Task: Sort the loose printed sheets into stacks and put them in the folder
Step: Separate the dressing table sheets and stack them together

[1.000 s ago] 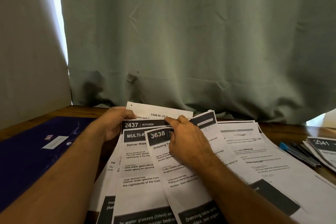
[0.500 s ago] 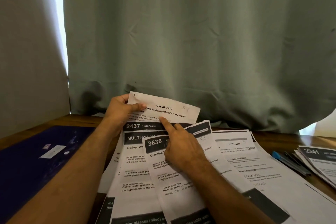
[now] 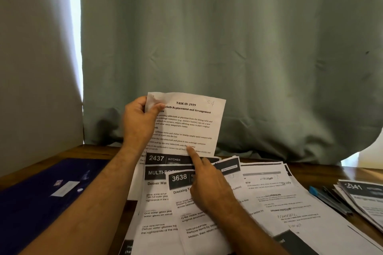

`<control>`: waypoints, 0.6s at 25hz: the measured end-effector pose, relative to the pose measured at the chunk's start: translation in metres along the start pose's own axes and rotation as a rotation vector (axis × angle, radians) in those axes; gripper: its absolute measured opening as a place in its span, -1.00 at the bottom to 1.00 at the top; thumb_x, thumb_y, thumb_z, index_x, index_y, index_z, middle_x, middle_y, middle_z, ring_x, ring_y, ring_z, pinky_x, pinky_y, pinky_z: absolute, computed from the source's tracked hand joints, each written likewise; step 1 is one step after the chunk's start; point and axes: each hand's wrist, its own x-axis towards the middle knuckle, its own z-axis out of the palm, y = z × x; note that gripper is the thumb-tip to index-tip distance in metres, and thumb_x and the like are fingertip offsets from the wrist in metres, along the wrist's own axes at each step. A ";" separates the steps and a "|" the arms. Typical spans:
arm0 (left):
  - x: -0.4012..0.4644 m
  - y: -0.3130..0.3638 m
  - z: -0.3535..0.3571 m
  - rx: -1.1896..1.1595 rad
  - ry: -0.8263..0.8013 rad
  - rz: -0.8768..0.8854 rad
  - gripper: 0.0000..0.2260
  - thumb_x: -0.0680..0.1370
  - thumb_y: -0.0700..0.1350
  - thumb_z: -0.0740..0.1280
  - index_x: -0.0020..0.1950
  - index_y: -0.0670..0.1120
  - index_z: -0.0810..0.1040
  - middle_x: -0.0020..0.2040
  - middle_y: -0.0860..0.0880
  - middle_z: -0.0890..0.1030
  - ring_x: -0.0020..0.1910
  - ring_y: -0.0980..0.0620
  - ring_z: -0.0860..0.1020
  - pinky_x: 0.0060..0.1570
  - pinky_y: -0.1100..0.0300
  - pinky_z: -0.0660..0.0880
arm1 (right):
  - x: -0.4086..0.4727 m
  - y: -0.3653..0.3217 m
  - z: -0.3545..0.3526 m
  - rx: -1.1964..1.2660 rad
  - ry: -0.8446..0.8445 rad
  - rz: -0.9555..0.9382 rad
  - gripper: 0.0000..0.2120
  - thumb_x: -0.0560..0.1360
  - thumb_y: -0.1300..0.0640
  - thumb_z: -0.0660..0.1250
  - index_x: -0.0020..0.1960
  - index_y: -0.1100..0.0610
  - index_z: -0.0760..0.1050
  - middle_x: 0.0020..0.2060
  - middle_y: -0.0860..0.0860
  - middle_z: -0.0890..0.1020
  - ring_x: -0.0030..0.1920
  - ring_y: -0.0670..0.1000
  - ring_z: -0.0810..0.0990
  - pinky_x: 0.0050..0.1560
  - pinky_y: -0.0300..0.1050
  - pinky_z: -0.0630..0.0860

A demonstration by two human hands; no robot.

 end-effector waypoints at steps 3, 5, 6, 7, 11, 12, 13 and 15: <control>0.009 0.036 0.002 -0.010 -0.032 0.102 -0.93 0.56 -0.05 0.44 -0.09 0.11 0.61 -0.13 0.04 0.71 -0.16 0.06 0.71 -0.17 0.05 0.68 | -0.004 -0.005 -0.019 0.092 0.112 -0.043 -0.22 0.56 0.04 0.31 0.53 -0.30 -0.15 0.29 -0.06 0.43 0.14 -0.08 0.51 0.19 -0.01 0.56; 0.015 0.065 0.003 -0.032 -0.035 0.147 -0.91 0.56 -0.08 0.44 -0.12 0.10 0.62 -0.14 0.01 0.72 -0.15 0.03 0.71 -0.16 0.03 0.68 | -0.010 -0.012 -0.038 0.188 0.270 -0.085 -0.39 0.58 0.03 0.26 0.52 -0.23 0.04 0.25 -0.09 0.46 0.11 -0.12 0.50 0.18 -0.03 0.57; 0.017 0.078 0.003 -0.039 -0.040 0.167 -0.90 0.56 -0.08 0.44 -0.13 0.10 0.63 -0.14 0.01 0.72 -0.15 0.02 0.71 -0.15 0.02 0.68 | -0.013 -0.016 -0.047 0.213 0.368 -0.123 -0.48 0.59 0.04 0.24 0.48 -0.18 0.16 0.23 -0.10 0.47 0.09 -0.12 0.51 0.16 -0.05 0.58; 0.018 0.089 0.003 -0.052 -0.053 0.182 -0.90 0.55 -0.08 0.44 -0.13 0.10 0.63 -0.14 0.01 0.72 -0.15 0.02 0.72 -0.15 0.04 0.67 | -0.016 -0.019 -0.055 0.202 0.448 -0.176 -0.57 0.59 0.04 0.23 0.43 -0.13 0.25 0.22 -0.09 0.49 0.09 -0.11 0.53 0.13 -0.08 0.59; 0.014 0.126 0.007 -0.182 -0.174 0.224 -0.93 0.57 -0.14 0.43 -0.07 0.02 0.66 -0.17 0.06 0.74 -0.17 0.07 0.72 -0.20 0.22 0.64 | -0.024 -0.036 -0.096 0.143 0.580 -0.306 -0.70 0.56 -0.04 0.10 0.25 -0.01 0.41 0.14 -0.06 0.50 -0.02 -0.07 0.56 0.00 -0.09 0.63; 0.011 0.134 0.009 -0.213 -0.196 0.229 -0.95 0.57 -0.16 0.42 -0.06 -0.02 0.66 -0.18 0.07 0.74 -0.18 0.08 0.71 -0.22 0.26 0.62 | -0.025 -0.039 -0.109 0.151 0.625 -0.323 -0.69 0.56 -0.02 0.08 0.22 0.02 0.43 0.13 -0.03 0.51 -0.05 -0.06 0.55 -0.03 -0.08 0.62; 0.007 0.141 0.010 -0.238 -0.219 0.233 -0.95 0.58 -0.17 0.41 -0.05 -0.05 0.66 -0.20 0.07 0.73 -0.20 0.10 0.71 -0.24 0.29 0.61 | -0.025 -0.043 -0.124 0.156 0.679 -0.340 -0.70 0.56 0.02 0.08 0.21 0.06 0.45 0.11 -0.01 0.51 -0.07 -0.05 0.55 -0.04 -0.08 0.62; 0.001 0.157 0.012 -0.278 -0.273 0.263 -0.94 0.59 -0.20 0.39 -0.04 -0.09 0.65 -0.21 0.08 0.73 -0.21 0.12 0.70 -0.23 0.29 0.60 | -0.027 -0.049 -0.154 0.162 0.791 -0.378 -0.74 0.58 0.11 0.11 0.19 0.12 0.48 0.08 0.03 0.51 -0.09 -0.07 0.52 -0.07 -0.16 0.60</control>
